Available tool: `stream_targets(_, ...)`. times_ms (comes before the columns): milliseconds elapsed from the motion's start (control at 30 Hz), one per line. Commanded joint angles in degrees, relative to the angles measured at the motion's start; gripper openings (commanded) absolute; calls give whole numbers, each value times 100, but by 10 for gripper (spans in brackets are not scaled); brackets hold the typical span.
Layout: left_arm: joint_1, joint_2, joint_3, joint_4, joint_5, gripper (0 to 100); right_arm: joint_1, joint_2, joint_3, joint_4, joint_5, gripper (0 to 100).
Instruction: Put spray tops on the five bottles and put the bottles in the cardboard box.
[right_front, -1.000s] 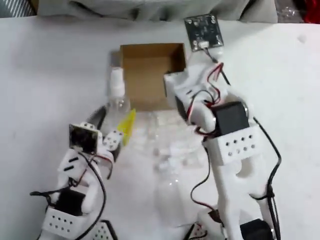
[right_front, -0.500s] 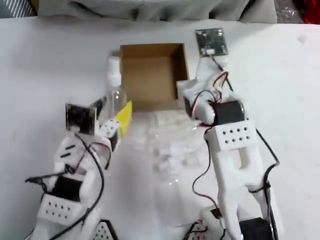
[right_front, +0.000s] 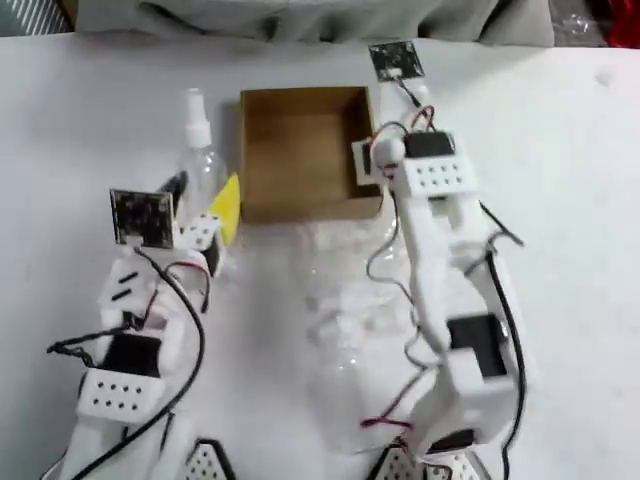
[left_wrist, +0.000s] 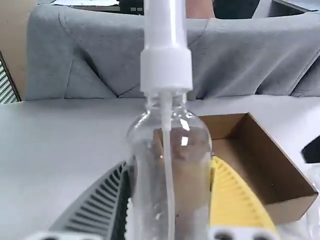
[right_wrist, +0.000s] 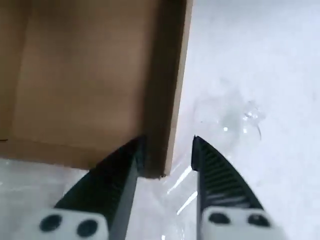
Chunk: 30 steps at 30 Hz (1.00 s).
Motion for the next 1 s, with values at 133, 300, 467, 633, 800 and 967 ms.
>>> stream_targets(133, -22, 48, -62, -237, 62, 23, 48, 1666, -1723, -92, 70, 134)
stream_targets(300, -22, 57, -62, -237, 62, 24, 13, 2492, -2558, 470, 123, 92)
stream_targets(467, -22, 66, -62, -237, 53, 24, -4, 2958, -3560, 1675, 782, 19)
stream_targets(633, -31, 66, -62, -237, 53, 24, -66, 3029, -3771, 2308, 1231, 16)
stream_targets(800, -31, 66, -62, -237, 53, 24, -127, 3029, -3771, 2642, 1670, 16)
stream_targets(967, -31, 66, -53, -237, 53, 24, -110, 3020, -3763, 2738, 2084, 16)
